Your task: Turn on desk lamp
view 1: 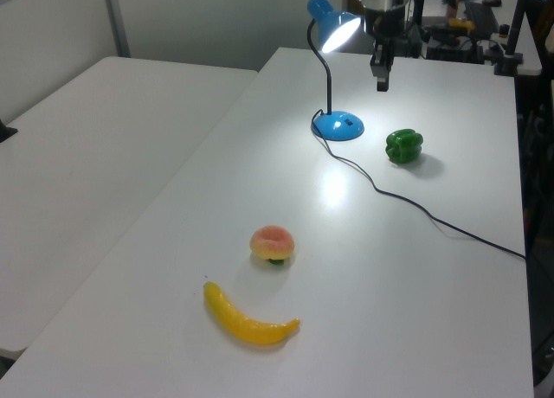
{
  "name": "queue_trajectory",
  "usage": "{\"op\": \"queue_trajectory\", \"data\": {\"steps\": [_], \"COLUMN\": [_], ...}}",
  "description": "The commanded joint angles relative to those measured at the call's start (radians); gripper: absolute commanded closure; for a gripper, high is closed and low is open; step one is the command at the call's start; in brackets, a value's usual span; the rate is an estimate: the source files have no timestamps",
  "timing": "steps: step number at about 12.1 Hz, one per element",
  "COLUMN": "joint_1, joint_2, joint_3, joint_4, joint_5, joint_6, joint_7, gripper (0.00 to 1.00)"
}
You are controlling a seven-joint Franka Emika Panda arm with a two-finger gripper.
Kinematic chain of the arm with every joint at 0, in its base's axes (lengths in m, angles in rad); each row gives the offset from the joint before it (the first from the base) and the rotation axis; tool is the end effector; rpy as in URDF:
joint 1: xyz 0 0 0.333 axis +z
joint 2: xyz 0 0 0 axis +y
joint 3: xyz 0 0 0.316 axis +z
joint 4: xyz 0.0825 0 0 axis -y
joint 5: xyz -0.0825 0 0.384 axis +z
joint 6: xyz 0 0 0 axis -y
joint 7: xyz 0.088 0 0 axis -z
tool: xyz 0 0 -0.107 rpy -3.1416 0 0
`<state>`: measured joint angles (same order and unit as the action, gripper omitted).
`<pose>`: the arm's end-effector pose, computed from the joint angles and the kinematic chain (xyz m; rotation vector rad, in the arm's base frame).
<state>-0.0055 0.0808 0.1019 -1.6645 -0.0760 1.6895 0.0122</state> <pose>0.5803 0.0469 0.5446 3.0672 0.1461 -0.0793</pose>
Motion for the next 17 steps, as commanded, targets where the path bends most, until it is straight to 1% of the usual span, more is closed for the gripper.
{"op": "queue_trajectory", "data": {"steps": [1, 2, 3, 4, 5, 6, 7, 10, 12, 14, 17], "joint_1": [0.128, 0.148, 0.15, 0.145, 0.142, 0.136, 0.124, 0.111, 0.113, 0.111, 0.111], "joint_2": [-0.038, -0.052, -0.059, -0.071, -0.082, -0.085, -0.091, -0.101, -0.101, -0.095, -0.092], "joint_3": [-0.123, -0.137, -0.145, -0.145, -0.145, -0.146, -0.146, -0.148, -0.146, -0.146, -0.146], "joint_4": [0.042, 0.04, 0.04, 0.04, 0.04, 0.04, 0.04, 0.042, 0.045, 0.069, 0.071], "joint_5": [0.009, 0.01, 0.01, 0.01, 0.009, 0.009, 0.007, 0.001, 0.001, 0.005, 0.009], "joint_6": [-0.093, -0.093, -0.096, -0.109, -0.131, -0.145, -0.149, -0.146, -0.143, -0.14, -0.142], "joint_7": [-0.116, -0.121, -0.121, -0.107, -0.104, -0.104, -0.106, -0.115, -0.106, -0.104, -0.104], "gripper": [1.0, 1.0, 1.0, 0.95, 0.65, 0.22, 0.0, 0.0, 0.0, 0.0, 0.0]}}
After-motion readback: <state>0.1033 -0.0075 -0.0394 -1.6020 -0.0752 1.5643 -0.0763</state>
